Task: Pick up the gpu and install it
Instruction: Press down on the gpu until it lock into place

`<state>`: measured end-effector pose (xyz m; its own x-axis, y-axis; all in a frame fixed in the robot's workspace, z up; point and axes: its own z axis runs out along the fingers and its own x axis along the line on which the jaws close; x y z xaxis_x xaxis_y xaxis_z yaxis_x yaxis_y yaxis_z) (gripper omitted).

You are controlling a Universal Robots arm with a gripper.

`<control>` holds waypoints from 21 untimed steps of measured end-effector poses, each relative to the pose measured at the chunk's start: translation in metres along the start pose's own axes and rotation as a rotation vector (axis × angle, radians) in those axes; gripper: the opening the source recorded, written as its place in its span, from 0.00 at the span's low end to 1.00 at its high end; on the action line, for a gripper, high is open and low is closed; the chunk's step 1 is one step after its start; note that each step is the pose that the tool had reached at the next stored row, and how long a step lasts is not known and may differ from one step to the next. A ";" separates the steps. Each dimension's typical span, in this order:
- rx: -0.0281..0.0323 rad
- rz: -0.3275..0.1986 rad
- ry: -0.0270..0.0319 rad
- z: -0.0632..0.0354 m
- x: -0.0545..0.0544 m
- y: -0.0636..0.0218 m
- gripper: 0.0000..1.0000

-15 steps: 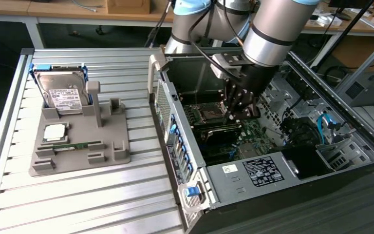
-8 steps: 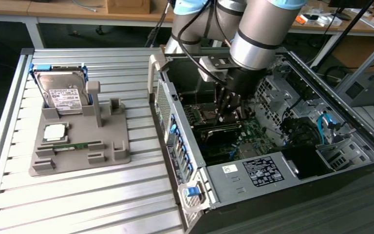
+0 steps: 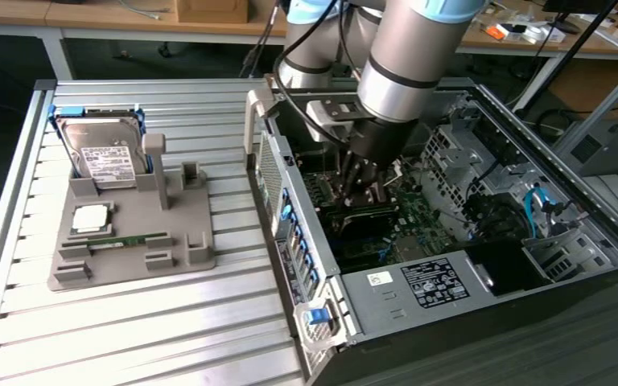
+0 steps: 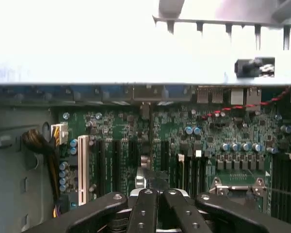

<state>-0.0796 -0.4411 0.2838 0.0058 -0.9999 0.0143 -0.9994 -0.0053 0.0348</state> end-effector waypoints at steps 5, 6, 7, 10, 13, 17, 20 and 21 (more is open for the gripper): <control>0.0001 0.000 -0.0001 0.0027 0.000 0.0096 0.11; 0.0000 0.000 0.0000 0.0032 0.000 0.0109 0.11; 0.0000 0.000 0.0000 0.0036 0.000 0.0117 0.11; 0.0000 0.000 0.0000 0.0058 0.001 0.0147 0.11; -0.0001 0.000 0.0003 0.0073 0.001 0.0165 0.11; -0.0001 0.000 0.0003 0.0085 0.001 0.0181 0.11; 0.0000 0.000 0.0001 0.0095 0.001 0.0198 0.11; 0.0000 0.000 0.0001 0.0097 0.002 0.0203 0.11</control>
<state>-0.1002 -0.4430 0.2749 0.0059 -0.9999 0.0144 -0.9994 -0.0054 0.0347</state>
